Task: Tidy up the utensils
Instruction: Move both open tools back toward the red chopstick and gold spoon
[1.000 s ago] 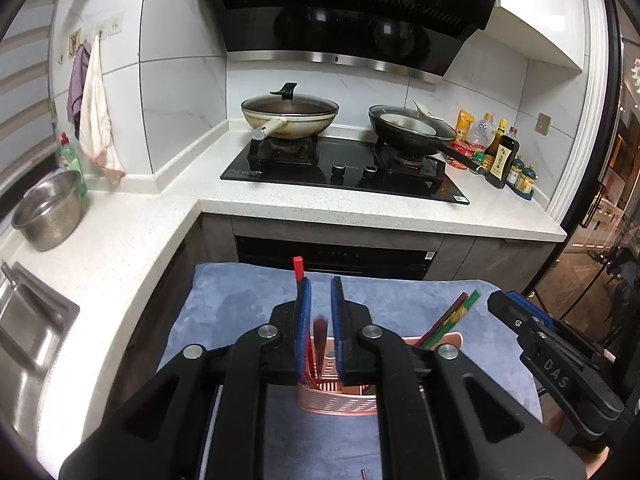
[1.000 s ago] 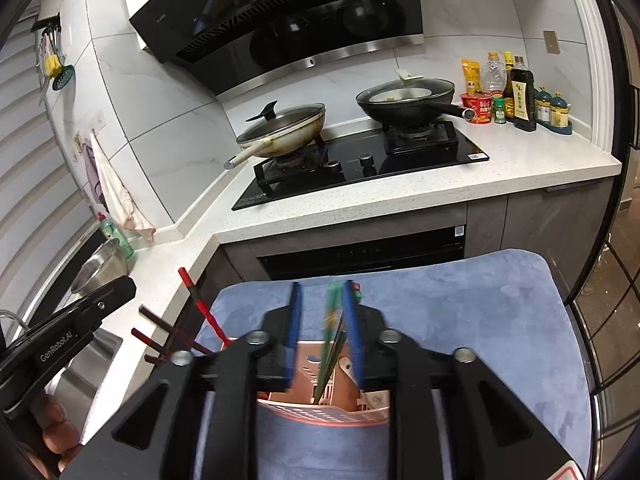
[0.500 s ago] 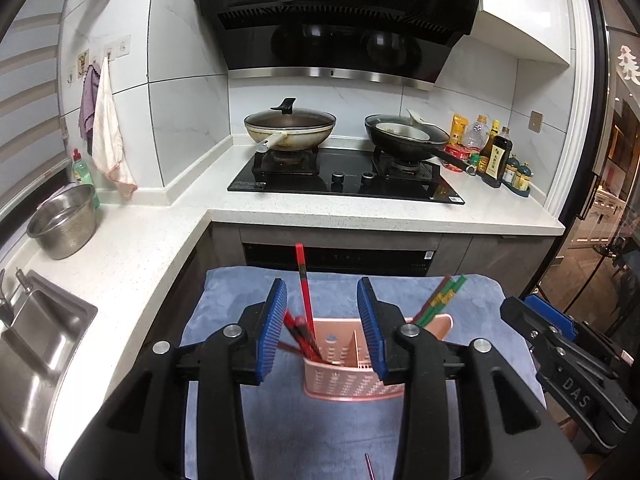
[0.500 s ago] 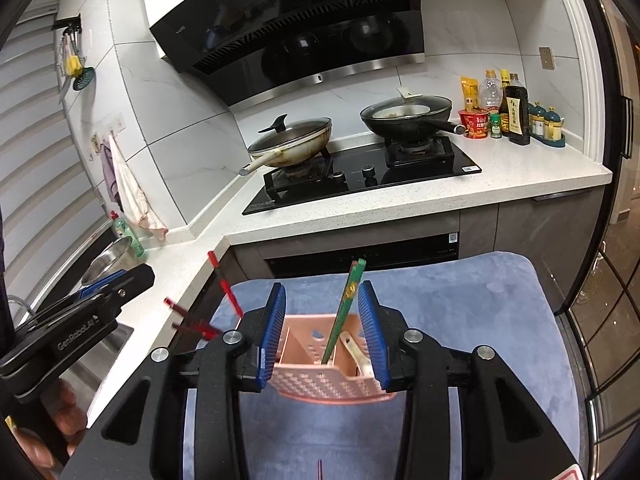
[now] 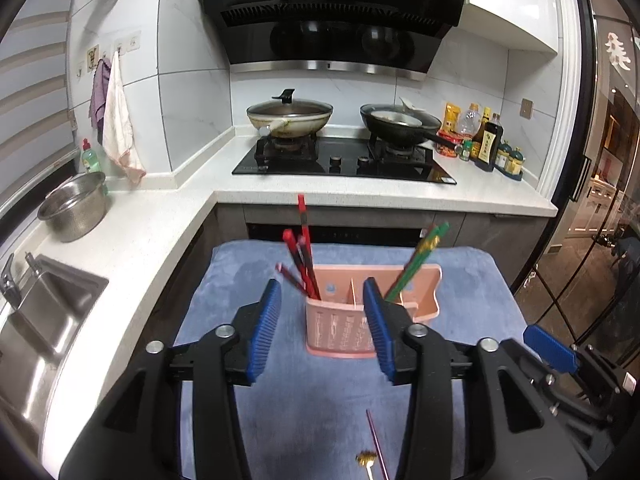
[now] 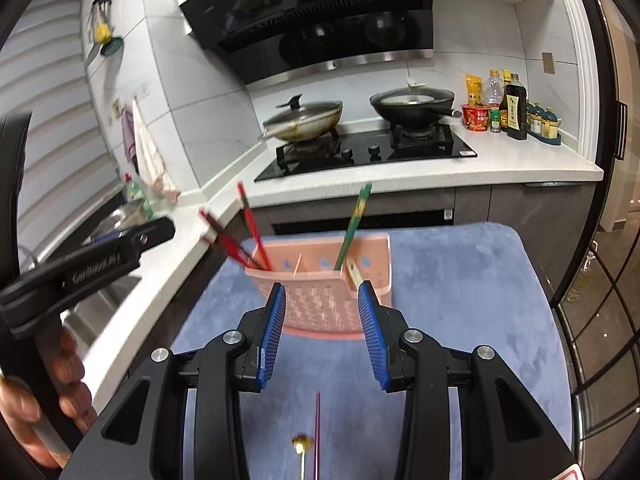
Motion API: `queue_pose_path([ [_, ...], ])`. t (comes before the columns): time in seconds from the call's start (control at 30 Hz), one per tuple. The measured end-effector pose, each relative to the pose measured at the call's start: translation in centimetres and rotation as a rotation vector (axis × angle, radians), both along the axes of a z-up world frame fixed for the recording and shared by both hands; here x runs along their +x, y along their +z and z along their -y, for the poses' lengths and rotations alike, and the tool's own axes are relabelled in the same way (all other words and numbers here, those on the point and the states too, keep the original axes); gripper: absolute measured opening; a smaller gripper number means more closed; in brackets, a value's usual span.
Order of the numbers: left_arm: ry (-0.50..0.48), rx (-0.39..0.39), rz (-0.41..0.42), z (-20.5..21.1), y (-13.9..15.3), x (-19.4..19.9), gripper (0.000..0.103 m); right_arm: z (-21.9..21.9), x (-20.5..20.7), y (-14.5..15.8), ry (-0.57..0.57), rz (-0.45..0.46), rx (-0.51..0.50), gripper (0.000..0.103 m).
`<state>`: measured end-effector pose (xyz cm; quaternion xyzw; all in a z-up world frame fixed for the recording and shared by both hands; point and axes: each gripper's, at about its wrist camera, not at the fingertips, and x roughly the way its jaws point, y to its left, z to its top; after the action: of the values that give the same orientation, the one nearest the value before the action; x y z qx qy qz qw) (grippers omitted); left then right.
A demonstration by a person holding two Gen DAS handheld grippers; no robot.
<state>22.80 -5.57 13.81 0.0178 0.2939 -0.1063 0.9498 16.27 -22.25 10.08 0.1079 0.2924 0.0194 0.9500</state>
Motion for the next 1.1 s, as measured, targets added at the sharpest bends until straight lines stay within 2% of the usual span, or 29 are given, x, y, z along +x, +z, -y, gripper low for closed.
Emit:
queue_pose_path([
  [0.57, 0.011, 0.057, -0.192, -1.5, -11.7, -7.8, 0.041, -2.7, -8.5, -11.4, 0.023, -0.215, -0.05, 0.037],
  [0.8, 0.031, 0.054, -0.26, -2.4, -15.1, -9.8, 0.041, -3.9, -11.5, -16.1, 0.051, -0.317, -0.046, 0.037],
  [1.1, 0.048, 0.067, -0.341, -3.1, -18.7, -11.5, 0.041, -5.5, -12.9, -19.5, 0.086, -0.379, -0.047, 0.036],
])
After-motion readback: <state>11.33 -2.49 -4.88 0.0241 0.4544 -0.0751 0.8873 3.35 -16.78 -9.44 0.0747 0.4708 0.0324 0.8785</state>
